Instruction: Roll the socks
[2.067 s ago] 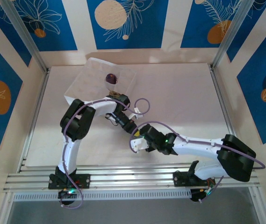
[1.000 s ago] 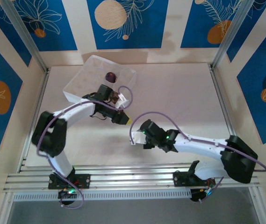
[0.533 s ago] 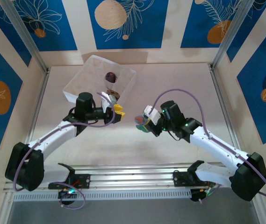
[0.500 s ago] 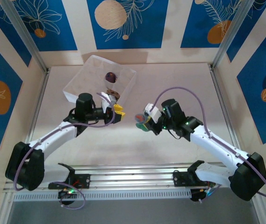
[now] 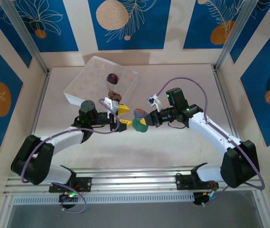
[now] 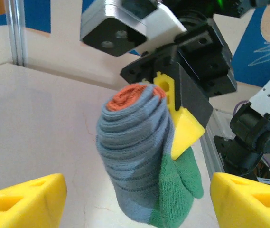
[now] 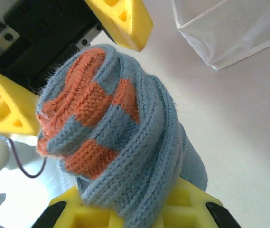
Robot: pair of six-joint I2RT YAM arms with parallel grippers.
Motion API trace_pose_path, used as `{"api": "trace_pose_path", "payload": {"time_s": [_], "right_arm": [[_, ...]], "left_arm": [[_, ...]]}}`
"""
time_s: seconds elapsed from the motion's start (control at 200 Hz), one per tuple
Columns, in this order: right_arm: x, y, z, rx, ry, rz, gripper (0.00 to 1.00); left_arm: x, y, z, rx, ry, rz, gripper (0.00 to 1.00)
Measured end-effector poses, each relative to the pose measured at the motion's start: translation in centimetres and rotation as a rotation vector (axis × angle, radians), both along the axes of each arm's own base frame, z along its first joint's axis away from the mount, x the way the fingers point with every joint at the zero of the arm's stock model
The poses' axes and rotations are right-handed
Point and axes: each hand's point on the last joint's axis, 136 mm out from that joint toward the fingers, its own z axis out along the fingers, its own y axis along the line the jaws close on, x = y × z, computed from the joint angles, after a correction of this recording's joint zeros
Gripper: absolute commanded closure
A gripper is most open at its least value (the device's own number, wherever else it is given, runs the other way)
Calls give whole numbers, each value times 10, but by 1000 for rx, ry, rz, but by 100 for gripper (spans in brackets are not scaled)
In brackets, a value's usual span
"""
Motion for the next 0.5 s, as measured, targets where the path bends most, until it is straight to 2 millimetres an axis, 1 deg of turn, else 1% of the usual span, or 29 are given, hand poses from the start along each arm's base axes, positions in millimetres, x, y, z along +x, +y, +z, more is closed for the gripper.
{"api": "trace_pose_path", "payload": {"time_s": [0.275, 0.395, 0.5], "right_arm": [[-3, 4, 4, 58, 87, 22, 100], [-4, 5, 6, 64, 93, 27, 100], [-4, 6, 6, 64, 93, 29, 100]], "left_arm": [[-19, -18, -5, 20, -21, -81, 19], [-17, -24, -3, 25, -15, -90, 19], [-14, -28, -4, 31, -4, -94, 21]]}}
